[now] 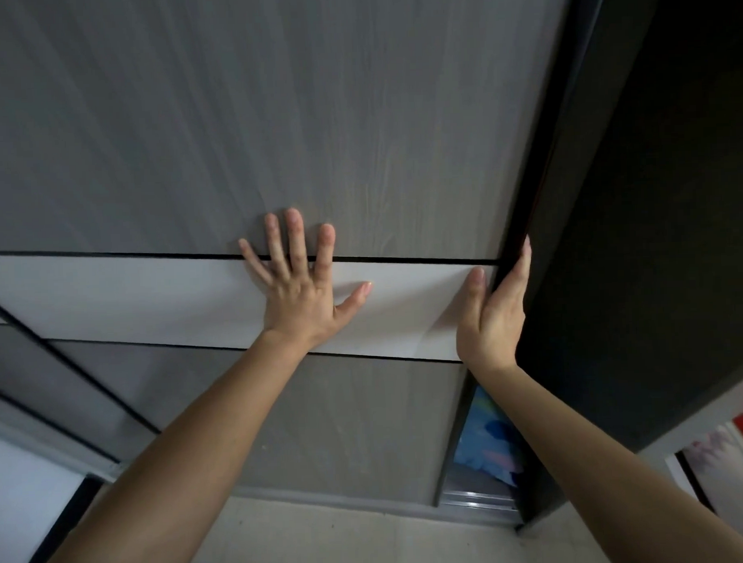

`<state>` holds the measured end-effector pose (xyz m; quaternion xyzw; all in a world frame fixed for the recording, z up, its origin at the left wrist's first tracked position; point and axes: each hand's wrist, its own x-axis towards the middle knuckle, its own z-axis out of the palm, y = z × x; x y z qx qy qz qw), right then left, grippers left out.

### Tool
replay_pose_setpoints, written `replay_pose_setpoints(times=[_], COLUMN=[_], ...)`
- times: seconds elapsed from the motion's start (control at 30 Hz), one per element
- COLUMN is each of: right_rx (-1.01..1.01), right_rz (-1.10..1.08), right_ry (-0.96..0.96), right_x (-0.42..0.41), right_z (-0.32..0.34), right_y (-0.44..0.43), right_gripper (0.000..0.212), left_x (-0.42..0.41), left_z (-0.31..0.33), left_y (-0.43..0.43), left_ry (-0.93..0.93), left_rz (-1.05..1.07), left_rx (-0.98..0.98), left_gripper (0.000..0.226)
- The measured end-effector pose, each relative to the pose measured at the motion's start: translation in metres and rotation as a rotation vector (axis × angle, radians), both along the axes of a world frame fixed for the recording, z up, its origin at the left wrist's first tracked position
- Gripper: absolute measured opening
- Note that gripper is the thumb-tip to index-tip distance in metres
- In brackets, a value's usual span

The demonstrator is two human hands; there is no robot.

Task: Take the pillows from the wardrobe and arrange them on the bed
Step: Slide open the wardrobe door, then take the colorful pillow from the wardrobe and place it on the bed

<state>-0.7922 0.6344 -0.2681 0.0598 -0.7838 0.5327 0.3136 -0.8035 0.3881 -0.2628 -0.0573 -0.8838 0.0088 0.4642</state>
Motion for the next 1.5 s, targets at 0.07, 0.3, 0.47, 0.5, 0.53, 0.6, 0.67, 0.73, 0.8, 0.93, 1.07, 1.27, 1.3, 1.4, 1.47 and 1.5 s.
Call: replay_pose_setpoints(times=[0.07,0.3,0.47,0.5,0.53,0.6,0.67,0.73,0.8,0.93,1.07,1.27,1.3,1.4,1.47,1.5], right_rx=[-0.013,0.0,0.004,0.005,0.013,0.051,0.108,0.147,0.191,0.297,0.461,0.713,0.728,0.721,0.719,0.72], right_rz=[0.002,0.026,0.114,0.143,0.173,0.246,0.325,0.413,0.486,0.615,0.706,0.732,0.706,0.601,0.521,0.473], right_ry=[-0.02,-0.01,0.003,-0.001,0.002,0.001,-0.029,-0.057,-0.062,-0.115,-0.139,-0.149,-0.148,-0.17,-0.193,-0.202], right_x=[0.001,0.006,0.012,0.014,0.017,0.02,0.024,0.027,0.029,0.031,0.033,0.03,0.029,0.025,0.021,0.02], right_z=[0.0,-0.005,-0.005,-0.004,-0.003,-0.002,0.0,0.002,0.002,0.002,-0.004,-0.008,-0.009,-0.015,-0.02,-0.023], right_y=[-0.024,-0.101,-0.15,-0.158,-0.165,-0.177,-0.186,-0.195,-0.203,-0.216,-0.217,-0.212,-0.21,-0.197,-0.178,-0.165], right_gripper=[0.062,0.062,0.063,0.063,0.063,0.064,0.066,0.07,0.076,0.091,0.088,0.068,0.064,0.055,0.052,0.051], left_x=[0.0,0.007,0.024,0.029,0.035,0.048,0.058,0.068,0.077,0.089,0.097,0.104,0.106,0.109,0.106,0.104], left_z=[-0.001,-0.001,0.005,0.006,0.007,0.01,0.013,0.017,0.019,0.009,0.006,0.02,0.022,0.024,0.02,0.017], left_y=[-0.024,-0.103,-0.15,-0.157,-0.163,-0.174,-0.184,-0.191,-0.195,-0.187,-0.188,-0.205,-0.203,-0.178,-0.146,-0.129], left_ry=[0.009,0.018,-0.051,-0.077,-0.107,-0.169,-0.215,-0.249,-0.288,-0.393,-0.431,-0.486,-0.448,-0.301,-0.27,-0.27], left_rz=[-0.001,0.012,0.051,0.069,0.095,0.149,0.175,0.181,0.186,0.154,0.168,0.283,0.284,0.134,-0.033,-0.109], left_rx=[-0.007,0.017,0.084,0.106,0.127,0.154,0.203,0.266,0.343,0.452,0.48,0.494,0.471,0.296,0.205,0.177], left_gripper=[0.103,0.102,0.098,0.095,0.091,0.087,0.086,0.089,0.091,0.094,0.094,0.081,0.075,0.053,0.048,0.048])
